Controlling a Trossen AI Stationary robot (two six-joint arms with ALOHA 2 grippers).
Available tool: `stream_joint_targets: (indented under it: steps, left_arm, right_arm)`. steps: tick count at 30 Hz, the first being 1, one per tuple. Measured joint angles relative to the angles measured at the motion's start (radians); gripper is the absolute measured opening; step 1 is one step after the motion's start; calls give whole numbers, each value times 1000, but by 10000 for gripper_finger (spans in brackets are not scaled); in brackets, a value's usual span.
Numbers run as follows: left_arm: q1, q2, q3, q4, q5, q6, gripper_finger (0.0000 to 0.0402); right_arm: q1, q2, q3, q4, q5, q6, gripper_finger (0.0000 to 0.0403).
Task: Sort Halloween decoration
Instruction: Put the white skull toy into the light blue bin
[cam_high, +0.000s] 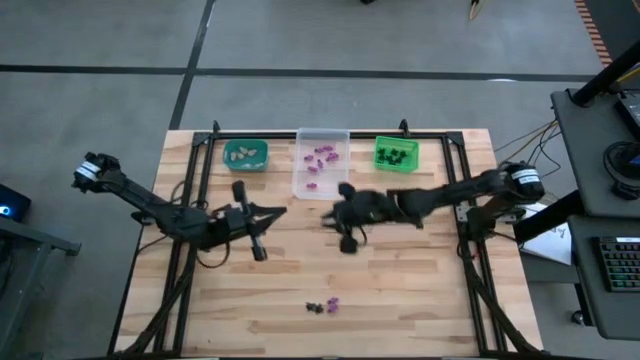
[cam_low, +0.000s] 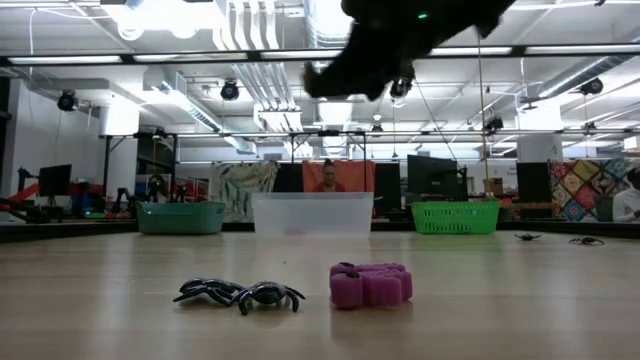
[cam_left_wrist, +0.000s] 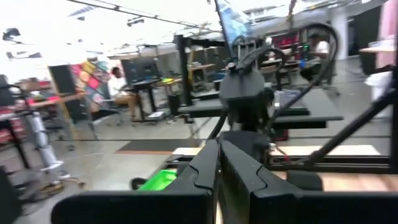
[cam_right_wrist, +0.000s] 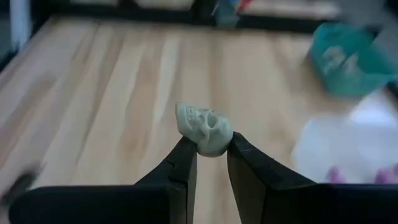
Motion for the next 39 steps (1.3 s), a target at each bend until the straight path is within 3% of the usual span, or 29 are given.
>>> stream_joint_targets:
  steps: [6, 17, 32, 39]
  left_arm:
    - [-31, -123, 0, -106, -60, 34, 0]
    - [-37, -286, 0, -308, -60, 14, 0]
    - [-38, -387, 0, -445, -59, -5, 0]
    - [-38, -386, 0, -461, -59, -18, 0]
  right_arm:
    - [-134, 126, 128, 177, -8, -35, 68]
    - [-288, 501, 578, 166, -8, -34, 68]
    - [-380, 938, 1194, 34, -8, 99, 68]
    - [-382, 1039, 1324, -32, 4, 104, 68]
